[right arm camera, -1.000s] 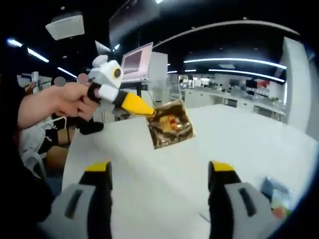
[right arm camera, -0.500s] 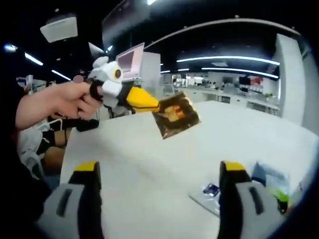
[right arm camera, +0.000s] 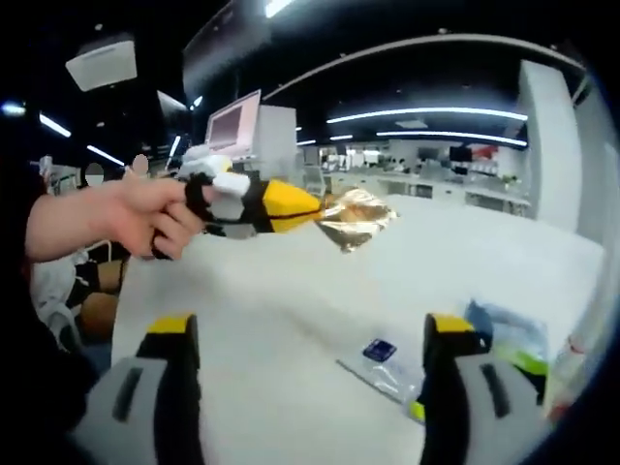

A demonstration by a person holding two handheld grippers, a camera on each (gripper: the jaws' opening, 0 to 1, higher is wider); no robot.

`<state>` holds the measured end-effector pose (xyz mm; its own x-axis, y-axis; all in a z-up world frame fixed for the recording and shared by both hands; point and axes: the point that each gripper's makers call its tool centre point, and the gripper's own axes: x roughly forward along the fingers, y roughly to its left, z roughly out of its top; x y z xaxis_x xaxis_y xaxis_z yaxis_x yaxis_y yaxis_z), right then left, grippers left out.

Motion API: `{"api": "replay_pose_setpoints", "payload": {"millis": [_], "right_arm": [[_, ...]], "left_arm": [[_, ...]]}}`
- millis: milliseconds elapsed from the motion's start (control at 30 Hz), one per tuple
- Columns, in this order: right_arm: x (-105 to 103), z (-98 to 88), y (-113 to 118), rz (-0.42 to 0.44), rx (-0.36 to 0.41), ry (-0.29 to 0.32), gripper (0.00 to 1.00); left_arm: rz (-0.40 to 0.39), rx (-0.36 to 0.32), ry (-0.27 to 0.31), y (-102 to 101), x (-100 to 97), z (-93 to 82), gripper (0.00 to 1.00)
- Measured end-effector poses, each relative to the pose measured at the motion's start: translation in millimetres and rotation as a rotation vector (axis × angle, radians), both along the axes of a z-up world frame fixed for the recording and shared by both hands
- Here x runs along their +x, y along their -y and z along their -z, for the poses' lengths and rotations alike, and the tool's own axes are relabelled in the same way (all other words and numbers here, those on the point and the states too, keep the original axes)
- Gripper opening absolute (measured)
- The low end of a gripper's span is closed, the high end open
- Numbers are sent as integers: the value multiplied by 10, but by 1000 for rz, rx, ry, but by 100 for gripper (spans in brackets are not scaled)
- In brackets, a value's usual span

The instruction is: Arrange the skincare products in the storage area until every visible bottle or jar stands upright without overlapping.

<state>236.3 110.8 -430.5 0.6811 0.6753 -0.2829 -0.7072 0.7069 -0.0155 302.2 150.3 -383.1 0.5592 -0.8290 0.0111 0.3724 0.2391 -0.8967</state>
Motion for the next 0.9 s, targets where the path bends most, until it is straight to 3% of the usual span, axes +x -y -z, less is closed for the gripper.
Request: {"api": "replay_pose_setpoints", "payload": {"millis": [133,367,467,633,767,900], "right_arm": [[-13,7,33,8,-5,-2,95],[-1,-16,134,29,4,2,95],[19,-28,190,40,10,5,94],[44,-59,365,89,10,6,89],[81,-215,541,149,-55,94,74],[104,-338,586,170,-79,145,67]], "left_arm": [[-30,-63,-52,126,86,64,0],[-86,-91,-102,232,151,156,0],[-112,-156,-168,285,173,201,0],[-139,-173,-211,374,180,291,0],[-195,-159,-222,384,197,343,0],[-222,-171,-243,429,192,367,0]]}}
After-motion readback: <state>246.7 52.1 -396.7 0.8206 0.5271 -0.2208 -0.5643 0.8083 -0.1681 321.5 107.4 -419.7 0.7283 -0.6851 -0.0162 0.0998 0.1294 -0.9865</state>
